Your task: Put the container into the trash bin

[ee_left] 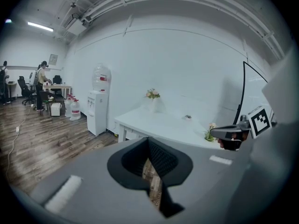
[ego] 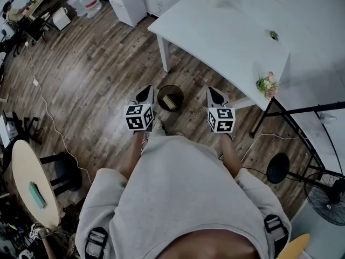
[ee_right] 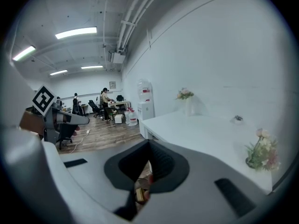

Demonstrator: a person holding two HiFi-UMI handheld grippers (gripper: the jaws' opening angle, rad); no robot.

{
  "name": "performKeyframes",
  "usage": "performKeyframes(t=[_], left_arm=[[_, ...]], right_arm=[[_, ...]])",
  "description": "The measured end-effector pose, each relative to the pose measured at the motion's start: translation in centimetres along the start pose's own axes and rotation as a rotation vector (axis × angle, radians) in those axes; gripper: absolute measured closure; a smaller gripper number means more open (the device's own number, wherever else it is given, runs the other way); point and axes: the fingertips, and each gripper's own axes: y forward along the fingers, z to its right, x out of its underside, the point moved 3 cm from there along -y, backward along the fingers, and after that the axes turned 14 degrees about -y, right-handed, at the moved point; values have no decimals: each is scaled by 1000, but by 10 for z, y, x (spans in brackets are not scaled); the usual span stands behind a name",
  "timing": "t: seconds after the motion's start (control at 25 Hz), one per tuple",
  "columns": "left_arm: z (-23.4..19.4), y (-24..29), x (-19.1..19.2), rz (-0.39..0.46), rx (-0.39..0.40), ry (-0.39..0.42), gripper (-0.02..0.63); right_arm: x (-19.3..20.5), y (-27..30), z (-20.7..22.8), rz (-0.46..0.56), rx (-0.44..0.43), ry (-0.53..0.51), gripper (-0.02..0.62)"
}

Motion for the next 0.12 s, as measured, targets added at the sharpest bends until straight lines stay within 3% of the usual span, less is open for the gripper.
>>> performKeyframes(t=[0.12], left_arm=[[2, 5, 2, -3, 1, 0, 595]], right_arm=[[3, 2, 3, -3, -5, 1, 581]])
